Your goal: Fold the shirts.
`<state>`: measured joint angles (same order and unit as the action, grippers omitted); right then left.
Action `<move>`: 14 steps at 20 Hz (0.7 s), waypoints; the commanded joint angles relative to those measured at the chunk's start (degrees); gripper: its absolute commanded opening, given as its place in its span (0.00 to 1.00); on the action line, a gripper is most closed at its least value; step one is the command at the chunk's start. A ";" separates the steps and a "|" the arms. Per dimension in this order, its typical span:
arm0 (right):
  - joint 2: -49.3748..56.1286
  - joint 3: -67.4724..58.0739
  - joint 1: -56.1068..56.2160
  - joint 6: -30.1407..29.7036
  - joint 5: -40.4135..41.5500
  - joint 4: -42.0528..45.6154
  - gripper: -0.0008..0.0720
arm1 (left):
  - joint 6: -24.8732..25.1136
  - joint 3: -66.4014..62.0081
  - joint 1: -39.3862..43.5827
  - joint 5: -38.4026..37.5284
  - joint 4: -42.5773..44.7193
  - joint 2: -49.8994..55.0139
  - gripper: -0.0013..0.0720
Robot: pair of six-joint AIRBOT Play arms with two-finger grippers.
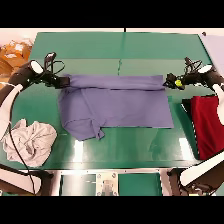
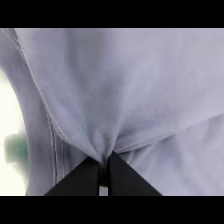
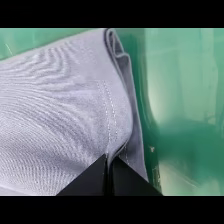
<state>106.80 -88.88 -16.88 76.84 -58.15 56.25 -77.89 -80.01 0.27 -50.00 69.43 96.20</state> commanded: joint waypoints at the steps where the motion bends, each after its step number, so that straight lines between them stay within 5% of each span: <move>1: 0.02 -0.33 -0.02 2.16 -1.11 0.87 0.32 | -0.04 0.13 -0.02 -1.16 -2.67 -0.02 0.06; 3: 0.00 -2.23 -0.24 2.25 -3.72 1.55 0.33 | -0.02 0.00 -0.02 -2.80 -3.98 -0.13 0.07; 5: -0.07 -5.42 -1.11 3.28 -9.31 3.45 0.33 | -0.07 -1.01 -0.04 -10.32 -3.52 -0.26 0.88; 6: -0.28 -6.95 -1.68 4.57 -12.20 4.92 0.33 | -0.11 -2.23 -0.04 -16.26 -3.17 -0.31 0.93; 8: -1.62 -8.52 -3.17 5.68 -18.03 6.88 0.03 | -0.50 -5.18 -0.04 -27.85 -2.93 -0.33 0.62; 9: -2.67 -8.41 -3.74 5.70 -20.65 7.02 0.03 | -1.11 -5.81 -0.04 -32.28 -2.84 -0.57 0.54; 11: -5.75 -5.44 -4.09 5.70 -24.04 7.02 0.03 | -3.15 -5.11 -0.02 -38.47 -2.14 -1.57 0.06; 14: -16.68 9.09 -5.20 5.68 -22.27 7.80 0.03 | -4.61 3.43 -0.02 -37.83 -1.42 -8.96 0.06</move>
<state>97.73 -88.88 -20.95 82.08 -78.43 62.76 -80.62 -81.56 0.27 -82.76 67.07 92.07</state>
